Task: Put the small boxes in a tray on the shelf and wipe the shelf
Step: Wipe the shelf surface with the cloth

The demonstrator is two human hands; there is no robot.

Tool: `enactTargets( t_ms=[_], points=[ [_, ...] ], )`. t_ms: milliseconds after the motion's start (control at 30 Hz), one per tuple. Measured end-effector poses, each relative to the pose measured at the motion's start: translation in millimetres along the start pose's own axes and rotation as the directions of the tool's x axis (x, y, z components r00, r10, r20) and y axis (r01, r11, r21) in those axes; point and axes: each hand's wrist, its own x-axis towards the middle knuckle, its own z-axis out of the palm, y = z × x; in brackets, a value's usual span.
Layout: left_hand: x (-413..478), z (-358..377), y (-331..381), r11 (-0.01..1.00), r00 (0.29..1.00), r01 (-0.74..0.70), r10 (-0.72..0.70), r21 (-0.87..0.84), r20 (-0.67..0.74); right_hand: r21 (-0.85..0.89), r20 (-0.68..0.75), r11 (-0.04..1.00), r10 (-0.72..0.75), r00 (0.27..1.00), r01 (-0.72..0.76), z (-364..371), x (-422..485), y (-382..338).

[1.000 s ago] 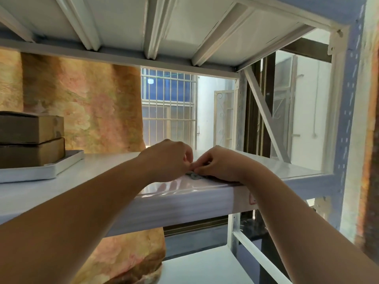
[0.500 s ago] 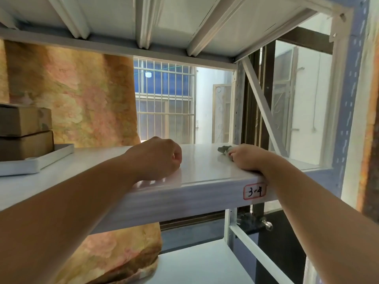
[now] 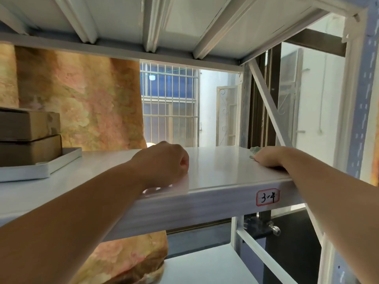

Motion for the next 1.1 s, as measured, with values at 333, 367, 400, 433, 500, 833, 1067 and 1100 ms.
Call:
enactTargets(
  t_ms=[333,367,400,433,500,833,1067,1100],
  points=[
    [2.6,1.8,0.9,1.0,1.0,0.018,-0.018,0.007,-0.008,-0.022,-0.002,0.999,0.032,0.999,-0.032,-7.5,-1.0,-5.0],
    [3.9,2.8,1.6,1.0,1.0,0.017,-0.017,0.01,-0.016,-0.025,0.004,0.999,0.032,0.999,-0.032,-6.2,1.2,-5.0],
    [5.6,3.1,2.0,1.0,1.0,0.012,-0.012,0.026,-0.027,-0.024,0.005,0.999,0.034,0.999,-0.034,-5.5,1.8,-7.2],
    [7.2,2.4,2.2,0.999,0.999,0.009,-0.008,0.043,-0.036,-0.031,0.01,0.999,0.026,1.0,-0.026,-5.5,5.1,-7.9],
    [8.5,2.4,2.3,0.999,0.999,0.015,-0.014,0.035,-0.031,-0.029,0.017,0.999,0.018,1.0,-0.018,-6.1,6.3,-12.9],
    [10.4,1.1,-3.2,0.993,0.977,0.112,-0.115,-0.028,-0.18,-0.003,0.058,0.963,-0.267,0.962,0.268,-4.3,2.3,-89.3],
    [-4.3,-13.6,-15.7,0.979,0.944,0.191,-0.201,-0.066,-0.261,0.118,0.076,0.896,-0.438,0.896,0.428,-1.4,-27.8,-149.1],
    [-7.6,-14.9,-21.6,0.978,0.946,0.203,-0.208,-0.045,-0.247,0.122,0.076,0.889,-0.452,0.889,0.442,-1.2,-31.0,-154.5]
  ],
)
